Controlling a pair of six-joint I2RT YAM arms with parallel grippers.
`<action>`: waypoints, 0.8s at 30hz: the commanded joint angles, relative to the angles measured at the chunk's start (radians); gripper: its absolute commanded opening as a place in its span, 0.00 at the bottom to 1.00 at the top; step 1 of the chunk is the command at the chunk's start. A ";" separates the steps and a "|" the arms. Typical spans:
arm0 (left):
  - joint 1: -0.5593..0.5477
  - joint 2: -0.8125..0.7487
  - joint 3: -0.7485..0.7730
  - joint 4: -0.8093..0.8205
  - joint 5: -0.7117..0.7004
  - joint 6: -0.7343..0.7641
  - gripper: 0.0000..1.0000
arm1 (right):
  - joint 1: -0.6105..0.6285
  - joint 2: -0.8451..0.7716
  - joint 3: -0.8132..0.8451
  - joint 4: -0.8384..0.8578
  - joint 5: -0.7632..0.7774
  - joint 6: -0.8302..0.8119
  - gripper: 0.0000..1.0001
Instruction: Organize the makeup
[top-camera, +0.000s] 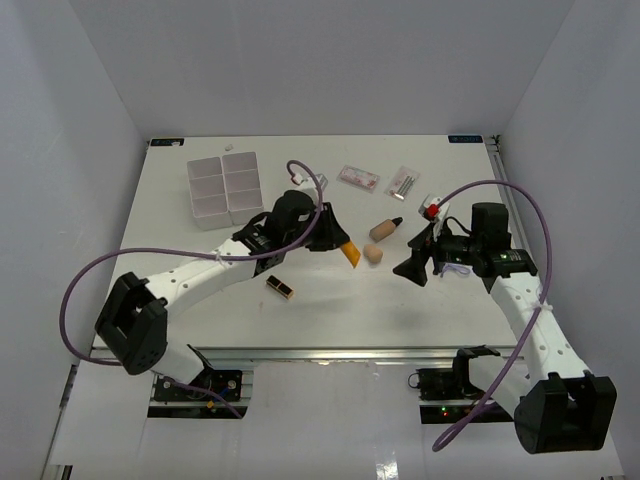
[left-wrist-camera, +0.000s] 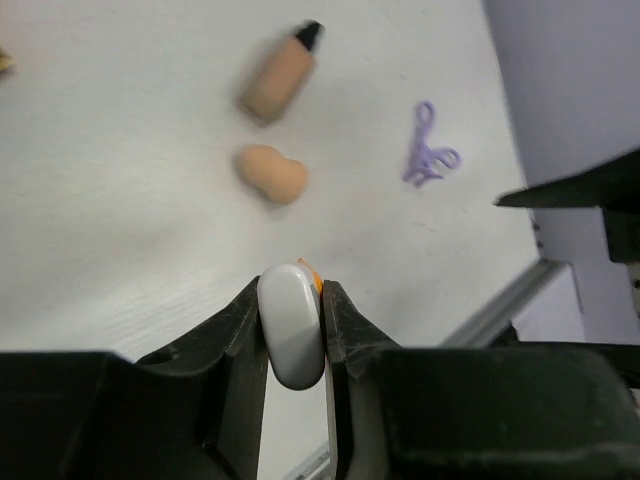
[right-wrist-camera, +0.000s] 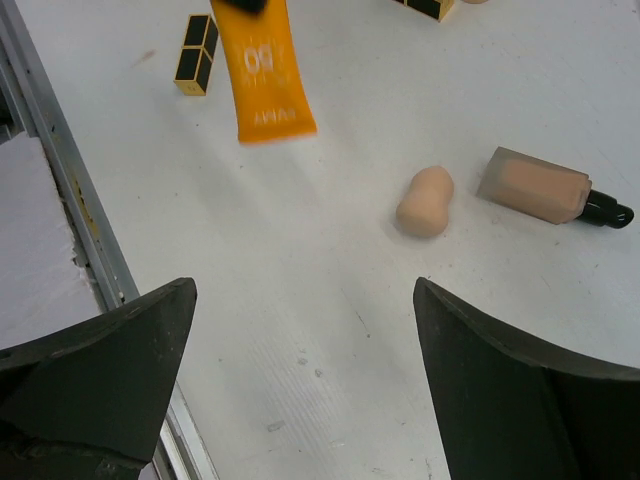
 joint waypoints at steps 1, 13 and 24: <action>0.137 -0.148 0.054 -0.249 -0.206 0.139 0.03 | -0.085 -0.023 -0.046 0.034 -0.154 -0.063 0.95; 0.464 -0.007 0.275 -0.369 -0.386 0.302 0.00 | -0.220 -0.064 -0.125 0.074 -0.224 -0.062 0.95; 0.505 0.161 0.386 -0.340 -0.415 0.374 0.01 | -0.242 -0.071 -0.127 0.074 -0.225 -0.059 0.95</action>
